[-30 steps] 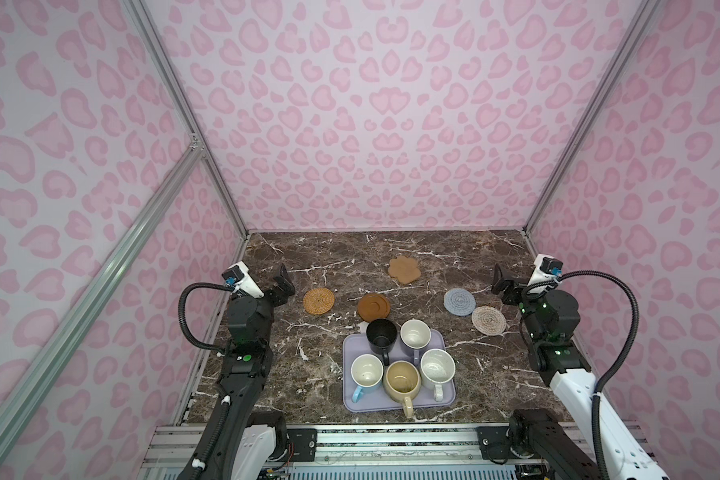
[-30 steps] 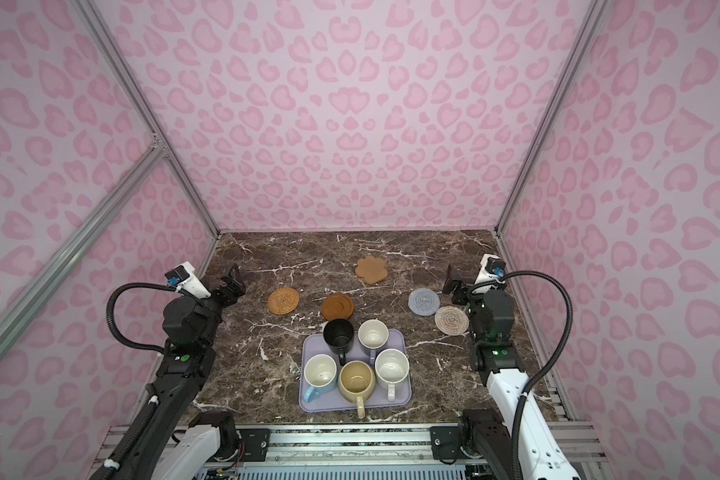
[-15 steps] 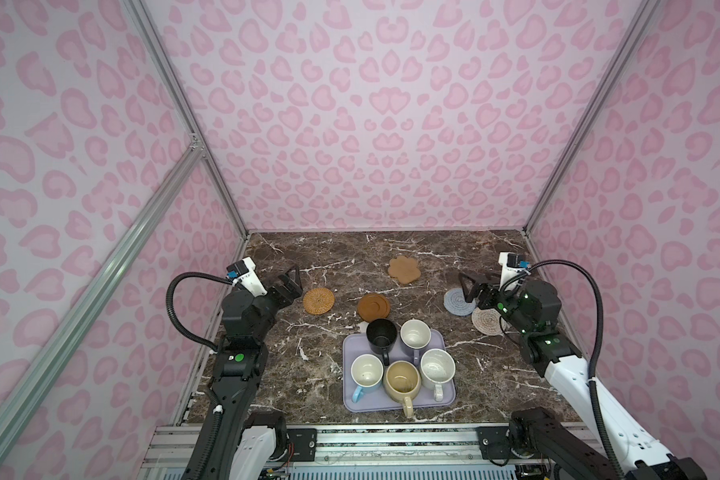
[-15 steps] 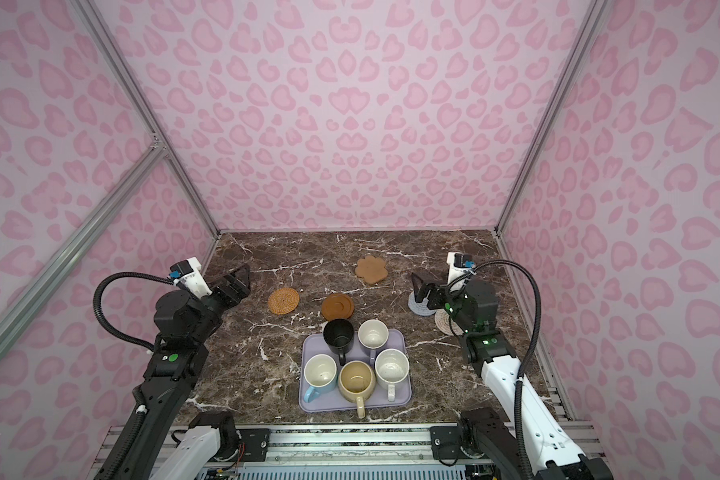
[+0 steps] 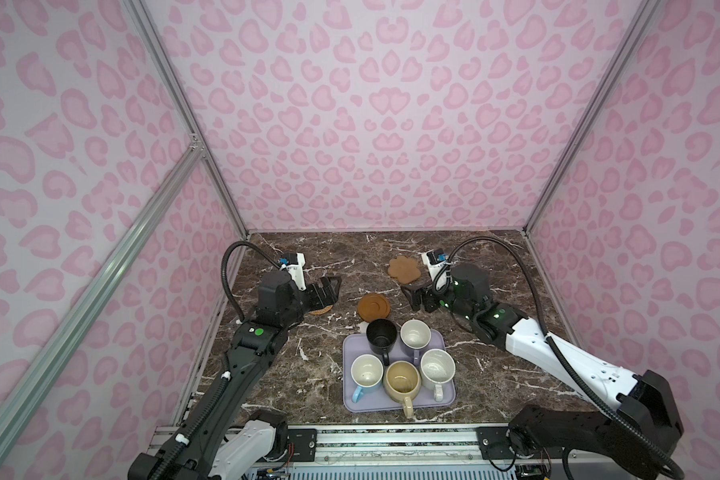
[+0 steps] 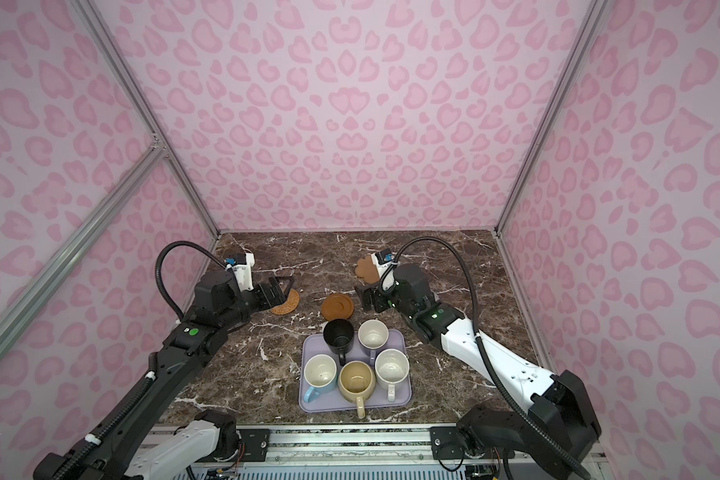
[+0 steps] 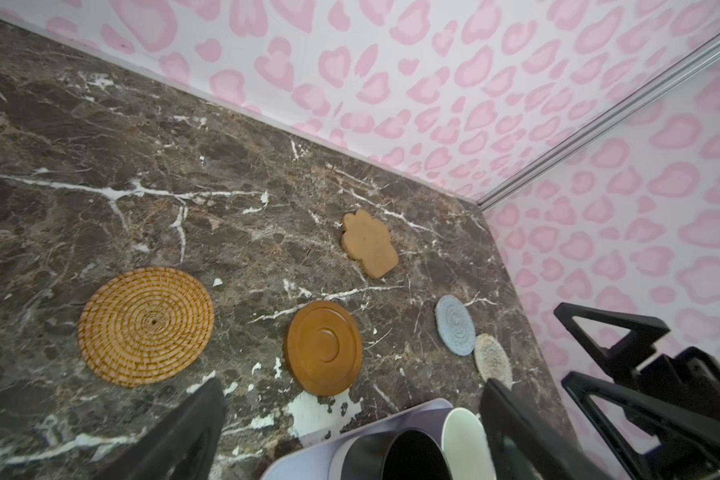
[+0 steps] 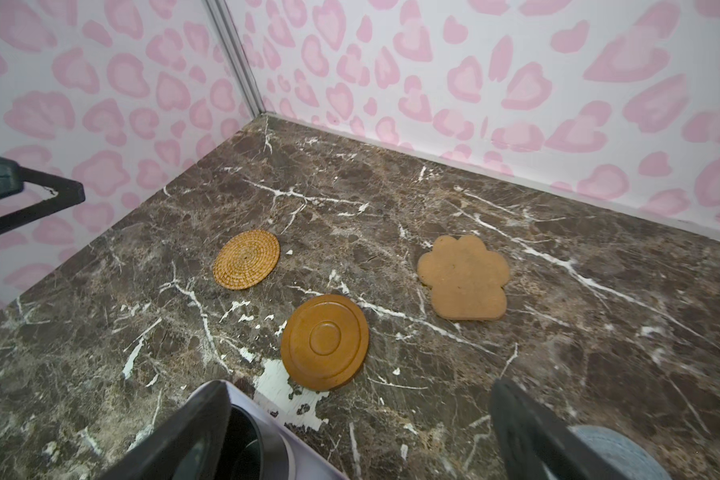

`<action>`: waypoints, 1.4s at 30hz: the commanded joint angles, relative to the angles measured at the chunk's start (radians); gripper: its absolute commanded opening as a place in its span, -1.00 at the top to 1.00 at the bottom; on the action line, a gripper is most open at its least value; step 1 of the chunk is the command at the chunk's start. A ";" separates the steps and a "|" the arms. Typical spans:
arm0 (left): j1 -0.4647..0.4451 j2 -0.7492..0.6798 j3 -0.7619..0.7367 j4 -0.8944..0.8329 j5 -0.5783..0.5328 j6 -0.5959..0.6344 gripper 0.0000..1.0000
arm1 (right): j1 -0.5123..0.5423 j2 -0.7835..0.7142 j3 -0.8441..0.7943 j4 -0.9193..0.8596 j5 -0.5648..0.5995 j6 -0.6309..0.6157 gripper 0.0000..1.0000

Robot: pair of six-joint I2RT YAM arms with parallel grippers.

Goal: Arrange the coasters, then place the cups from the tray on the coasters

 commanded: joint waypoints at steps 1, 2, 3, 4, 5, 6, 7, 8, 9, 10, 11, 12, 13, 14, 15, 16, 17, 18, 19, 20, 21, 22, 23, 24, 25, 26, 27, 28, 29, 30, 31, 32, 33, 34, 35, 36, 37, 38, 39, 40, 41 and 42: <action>-0.009 0.071 0.065 -0.180 -0.178 0.039 -0.94 | 0.042 0.056 0.044 -0.010 0.043 -0.001 -0.97; -0.011 0.102 0.082 -0.216 -0.213 0.042 -0.95 | 0.057 0.081 0.065 -0.020 0.050 0.001 -0.98; -0.011 0.128 0.095 -0.240 -0.239 0.047 -0.95 | 0.071 0.103 0.087 -0.031 0.059 -0.002 -0.97; -0.012 0.146 0.100 -0.245 -0.248 0.053 -0.95 | 0.080 0.123 0.104 -0.042 0.067 -0.004 -0.97; -0.013 0.165 0.098 -0.235 -0.249 0.061 -0.96 | 0.090 0.142 0.122 -0.054 0.077 -0.004 -0.98; -0.012 0.185 0.097 -0.223 -0.252 0.067 -0.96 | 0.098 0.160 0.137 -0.063 0.082 -0.002 -0.98; -0.013 0.209 0.101 -0.218 -0.260 0.069 -0.97 | 0.101 0.173 0.148 -0.068 0.083 0.000 -0.97; -0.013 0.241 0.108 -0.215 -0.268 0.072 -0.98 | 0.105 0.186 0.156 -0.071 0.082 0.006 -0.97; -0.012 0.268 0.113 -0.207 -0.273 0.074 -0.98 | 0.106 0.195 0.162 -0.067 0.075 0.014 -0.97; -0.013 0.294 0.118 -0.200 -0.278 0.073 -0.98 | 0.106 0.201 0.164 -0.063 0.066 0.020 -0.97; -0.010 0.324 0.127 -0.192 -0.281 0.073 -0.98 | 0.107 0.210 0.166 -0.060 0.055 0.025 -0.97; -0.011 0.352 0.139 -0.184 -0.277 0.074 -0.98 | 0.108 0.218 0.170 -0.056 0.047 0.029 -0.97; -0.011 0.380 0.150 -0.178 -0.272 0.074 -0.98 | 0.109 0.225 0.173 -0.058 0.042 0.031 -0.97; -0.011 0.410 0.164 -0.175 -0.266 0.073 -0.98 | 0.110 0.232 0.177 -0.060 0.039 0.032 -0.97; -0.012 0.441 0.181 -0.172 -0.266 0.073 -0.97 | 0.110 0.237 0.182 -0.063 0.040 0.033 -0.97; -0.009 0.468 0.196 -0.173 -0.270 0.074 -0.98 | 0.110 0.241 0.184 -0.067 0.041 0.031 -0.97; -0.007 0.503 0.217 -0.176 -0.277 0.078 -1.00 | 0.110 0.244 0.187 -0.075 0.042 0.028 -0.97; -0.006 0.535 0.239 -0.184 -0.290 0.080 -0.99 | 0.110 0.245 0.192 -0.086 0.046 0.024 -0.97; -0.005 0.567 0.258 -0.189 -0.301 0.085 -0.97 | 0.110 0.247 0.198 -0.096 0.050 0.024 -0.97; -0.003 0.599 0.277 -0.195 -0.310 0.088 -0.94 | 0.110 0.249 0.201 -0.108 0.056 0.021 -0.97; -0.002 0.618 0.290 -0.196 -0.312 0.085 -0.92 | 0.108 0.252 0.205 -0.116 0.059 0.016 -0.97; -0.001 0.635 0.296 -0.191 -0.312 0.082 -0.90 | 0.106 0.254 0.205 -0.117 0.065 0.014 -0.97; 0.000 0.651 0.297 -0.178 -0.308 0.076 -0.87 | 0.106 0.258 0.206 -0.117 0.072 0.014 -0.97; 0.004 0.666 0.300 -0.165 -0.301 0.072 -0.86 | 0.104 0.263 0.205 -0.115 0.074 0.016 -0.97; 0.007 0.682 0.304 -0.158 -0.294 0.067 -0.85 | 0.102 0.266 0.205 -0.110 0.075 0.019 -0.97; 0.014 0.706 0.318 -0.163 -0.286 0.061 -0.84 | 0.100 0.274 0.203 -0.103 0.073 0.026 -0.97; 0.019 0.731 0.333 -0.173 -0.286 0.056 -0.84 | 0.097 0.283 0.206 -0.098 0.067 0.030 -0.97; 0.022 0.747 0.342 -0.174 -0.287 0.054 -0.83 | 0.096 0.290 0.212 -0.103 0.061 0.030 -0.97; 0.024 0.761 0.347 -0.173 -0.290 0.051 -0.80 | 0.097 0.300 0.224 -0.114 0.054 0.030 -0.97; 0.025 0.775 0.352 -0.172 -0.292 0.048 -0.77 | 0.096 0.310 0.236 -0.126 0.047 0.027 -0.97; 0.026 0.785 0.355 -0.170 -0.293 0.045 -0.73 | 0.096 0.319 0.245 -0.133 0.045 0.027 -0.97; 0.027 0.796 0.359 -0.168 -0.293 0.045 -0.67 | 0.096 0.329 0.254 -0.139 0.042 0.027 -0.97; 0.029 0.807 0.364 -0.169 -0.295 0.046 -0.65 | 0.096 0.337 0.260 -0.141 0.042 0.027 -0.97; 0.028 0.815 0.369 -0.172 -0.295 0.051 -0.64 | 0.096 0.344 0.264 -0.141 0.043 0.027 -0.96; 0.029 0.824 0.374 -0.176 -0.298 0.055 -0.62 | 0.096 0.350 0.270 -0.141 0.046 0.028 -0.95; 0.029 0.831 0.376 -0.178 -0.298 0.058 -0.55 | 0.096 0.356 0.272 -0.139 0.048 0.031 -0.95; 0.028 0.835 0.376 -0.179 -0.298 0.061 -0.53 | 0.096 0.359 0.275 -0.138 0.050 0.031 -0.95; 0.029 0.839 0.375 -0.180 -0.298 0.063 -0.53 | 0.096 0.364 0.277 -0.138 0.051 0.033 -0.95; 0.030 0.843 0.375 -0.183 -0.299 0.065 -0.53 | 0.095 0.368 0.280 -0.135 0.052 0.034 -0.94; 0.031 0.846 0.376 -0.186 -0.301 0.065 -0.52 | 0.096 0.371 0.283 -0.135 0.052 0.035 -0.94; 0.032 0.849 0.375 -0.189 -0.306 0.065 -0.49 | 0.096 0.376 0.285 -0.135 0.051 0.036 -0.94; 0.032 0.853 0.376 -0.191 -0.310 0.064 -0.42 | 0.096 0.379 0.288 -0.135 0.049 0.037 -0.94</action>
